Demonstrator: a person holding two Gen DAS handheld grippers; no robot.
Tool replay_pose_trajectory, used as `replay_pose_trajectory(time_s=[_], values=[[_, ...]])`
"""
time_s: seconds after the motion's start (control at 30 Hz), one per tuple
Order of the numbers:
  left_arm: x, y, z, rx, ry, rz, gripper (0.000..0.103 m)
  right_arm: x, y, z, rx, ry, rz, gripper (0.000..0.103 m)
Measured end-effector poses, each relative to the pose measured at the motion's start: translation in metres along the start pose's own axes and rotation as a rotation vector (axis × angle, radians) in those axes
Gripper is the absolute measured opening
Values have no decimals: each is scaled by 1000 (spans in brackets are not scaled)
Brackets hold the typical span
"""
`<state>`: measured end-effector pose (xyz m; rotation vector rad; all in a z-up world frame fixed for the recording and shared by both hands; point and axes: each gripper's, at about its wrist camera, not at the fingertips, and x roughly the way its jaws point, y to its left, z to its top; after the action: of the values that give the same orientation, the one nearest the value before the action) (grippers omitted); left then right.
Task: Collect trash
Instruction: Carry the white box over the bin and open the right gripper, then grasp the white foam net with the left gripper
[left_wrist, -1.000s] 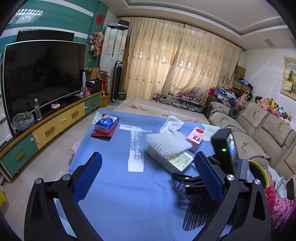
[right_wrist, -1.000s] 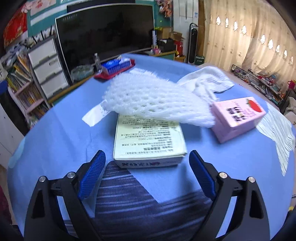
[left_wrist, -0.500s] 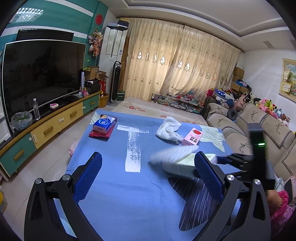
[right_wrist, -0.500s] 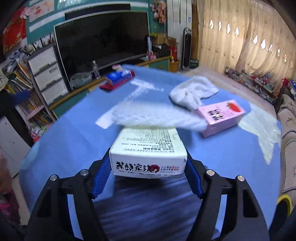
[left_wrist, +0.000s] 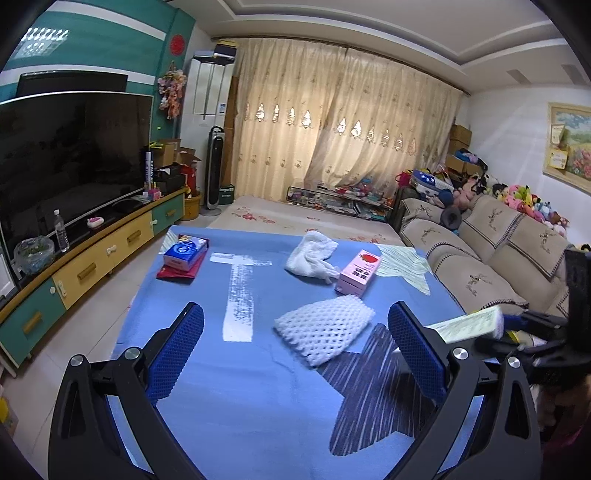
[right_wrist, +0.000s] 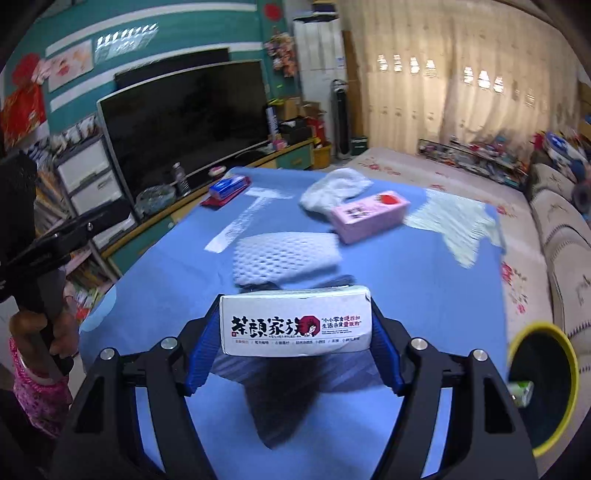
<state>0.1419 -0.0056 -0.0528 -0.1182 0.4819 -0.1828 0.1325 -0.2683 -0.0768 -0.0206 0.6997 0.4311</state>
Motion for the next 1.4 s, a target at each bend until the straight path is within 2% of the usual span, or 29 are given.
replay_pose_trajectory(time_s=[0.23, 0.3, 0.47, 0.63, 0.7, 0.8, 0.93, 1.4], values=[[13, -22, -1, 30, 29, -24, 98, -41, -81, -19, 181, -70, -208, 68], [18, -27, 0, 37, 39, -29, 98, -50, -111, -29, 241, -78, -293, 68], [31, -43, 1, 55, 66, -53, 98, -61, -174, -57, 385, -62, -436, 68], [51, -57, 3, 68, 100, -79, 98, -58, -225, -79, 489, -25, -514, 68], [60, -63, 4, 73, 111, -86, 98, -55, -239, -85, 517, -8, -530, 70], [71, -68, 4, 81, 124, -87, 98, -54, -246, -90, 548, -19, -529, 79], [87, -71, 3, 102, 150, -89, 98, -54, -248, -92, 543, -28, -545, 83], [165, -65, 1, 223, 275, -108, 98, -38, -229, -90, 516, -7, -487, 84]])
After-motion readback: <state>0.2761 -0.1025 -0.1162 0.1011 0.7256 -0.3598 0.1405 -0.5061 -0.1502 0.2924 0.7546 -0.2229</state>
